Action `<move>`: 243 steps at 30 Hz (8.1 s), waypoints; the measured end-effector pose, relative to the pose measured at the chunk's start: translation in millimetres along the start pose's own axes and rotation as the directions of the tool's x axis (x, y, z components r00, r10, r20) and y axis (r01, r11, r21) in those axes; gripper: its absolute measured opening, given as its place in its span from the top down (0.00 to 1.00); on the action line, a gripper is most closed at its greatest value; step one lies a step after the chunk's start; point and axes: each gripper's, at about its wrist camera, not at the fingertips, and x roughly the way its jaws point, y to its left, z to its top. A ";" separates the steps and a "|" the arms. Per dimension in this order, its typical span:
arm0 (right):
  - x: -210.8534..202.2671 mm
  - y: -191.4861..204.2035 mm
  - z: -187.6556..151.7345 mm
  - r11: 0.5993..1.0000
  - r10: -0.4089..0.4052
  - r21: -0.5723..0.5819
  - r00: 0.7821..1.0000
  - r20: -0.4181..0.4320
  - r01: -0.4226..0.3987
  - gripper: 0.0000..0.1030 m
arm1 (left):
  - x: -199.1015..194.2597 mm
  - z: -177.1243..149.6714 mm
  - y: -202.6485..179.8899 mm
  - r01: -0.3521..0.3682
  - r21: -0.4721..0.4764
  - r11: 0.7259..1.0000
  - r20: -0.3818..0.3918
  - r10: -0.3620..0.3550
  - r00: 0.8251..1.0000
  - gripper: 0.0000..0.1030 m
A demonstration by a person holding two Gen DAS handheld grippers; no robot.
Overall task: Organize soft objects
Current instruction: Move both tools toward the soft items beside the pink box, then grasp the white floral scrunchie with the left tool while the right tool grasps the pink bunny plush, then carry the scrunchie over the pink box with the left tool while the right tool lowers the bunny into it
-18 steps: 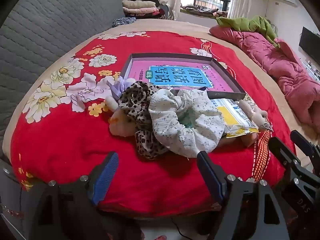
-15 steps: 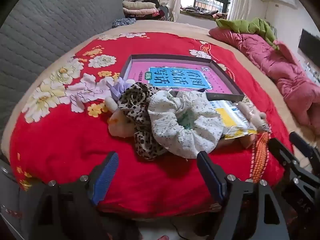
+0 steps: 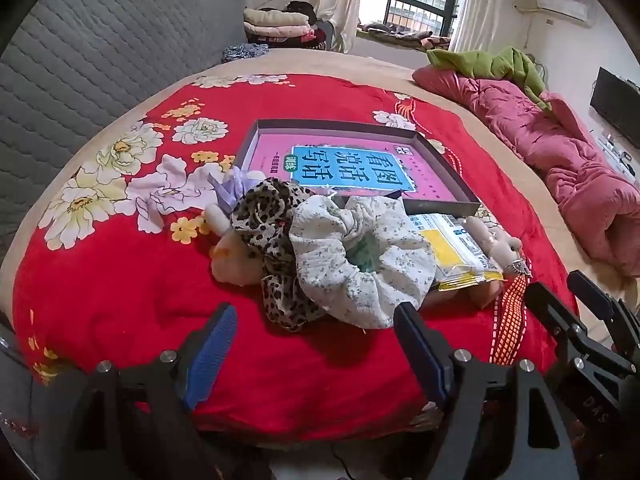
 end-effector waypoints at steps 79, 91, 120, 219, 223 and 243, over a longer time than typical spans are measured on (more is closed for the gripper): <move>9.3 -46.5 2.9 0.992 -0.026 0.126 0.999 0.023 0.023 0.24 | 33.2 15.1 -16.0 0.122 -0.055 0.991 -0.102 -0.127 0.987 0.23; 19.2 -62.4 5.2 0.987 -0.041 0.156 0.999 0.028 0.037 0.24 | 59.1 32.5 -0.1 0.143 -0.144 0.979 -0.133 -0.163 0.978 0.37; 78.9 -69.2 10.4 0.985 0.032 0.171 0.998 -0.058 -0.021 0.24 | 45.1 54.2 -13.3 0.286 -0.078 0.955 -0.022 -0.288 0.957 0.88; 110.5 -14.4 119.4 1.000 0.016 0.006 0.988 0.155 -0.017 0.59 | 111.1 147.1 79.7 0.230 -0.162 0.960 0.081 -0.220 0.972 0.88; 117.7 -12.2 120.8 1.000 0.008 0.003 0.989 0.147 -0.009 0.60 | 122.9 144.2 80.3 0.242 -0.162 0.957 0.050 -0.237 0.970 0.88; 157.8 -12.3 124.2 1.000 0.001 -0.014 0.997 0.082 0.000 0.59 | 152.6 130.9 74.9 0.243 -0.128 0.961 -0.055 -0.252 0.966 0.87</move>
